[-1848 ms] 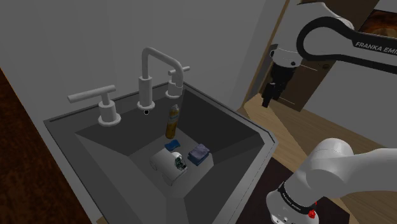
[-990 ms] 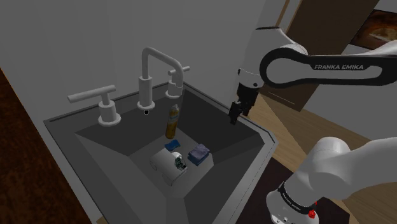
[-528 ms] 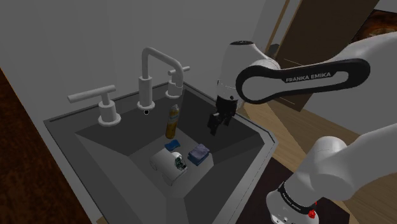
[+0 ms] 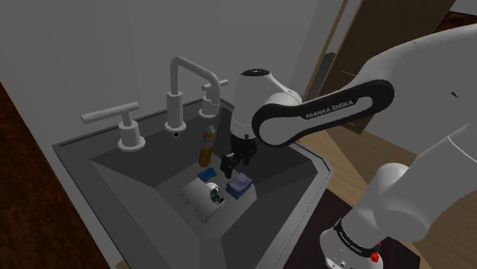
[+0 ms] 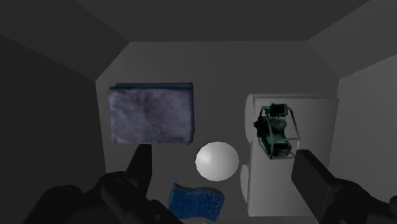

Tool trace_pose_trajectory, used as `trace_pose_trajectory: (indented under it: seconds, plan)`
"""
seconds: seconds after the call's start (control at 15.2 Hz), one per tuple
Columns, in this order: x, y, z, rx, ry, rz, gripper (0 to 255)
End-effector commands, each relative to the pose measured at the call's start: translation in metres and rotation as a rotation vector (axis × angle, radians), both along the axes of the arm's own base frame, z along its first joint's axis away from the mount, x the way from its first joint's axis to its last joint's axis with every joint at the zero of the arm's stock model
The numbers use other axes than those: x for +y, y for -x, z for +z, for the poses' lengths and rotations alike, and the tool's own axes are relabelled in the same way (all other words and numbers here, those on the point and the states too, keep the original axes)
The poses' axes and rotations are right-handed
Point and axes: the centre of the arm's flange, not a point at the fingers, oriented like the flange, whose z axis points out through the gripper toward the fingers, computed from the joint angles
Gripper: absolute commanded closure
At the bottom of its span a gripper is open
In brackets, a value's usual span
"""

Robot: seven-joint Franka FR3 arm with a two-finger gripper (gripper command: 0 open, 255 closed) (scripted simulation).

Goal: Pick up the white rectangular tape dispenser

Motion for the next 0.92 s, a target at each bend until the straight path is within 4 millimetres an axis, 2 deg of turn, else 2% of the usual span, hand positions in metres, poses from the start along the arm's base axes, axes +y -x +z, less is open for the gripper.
trace_pose_trajectory:
  seconds: [0.0,0.33,0.86]
  plan:
    - [0.020,-0.010,-0.013,-0.003,-0.006,0.006,0]
    - [0.069,-0.029,-0.044,-0.009,-0.018,0.022,0]
    - [0.069,-0.029,-0.084,-0.009,-0.018,0.022,0]
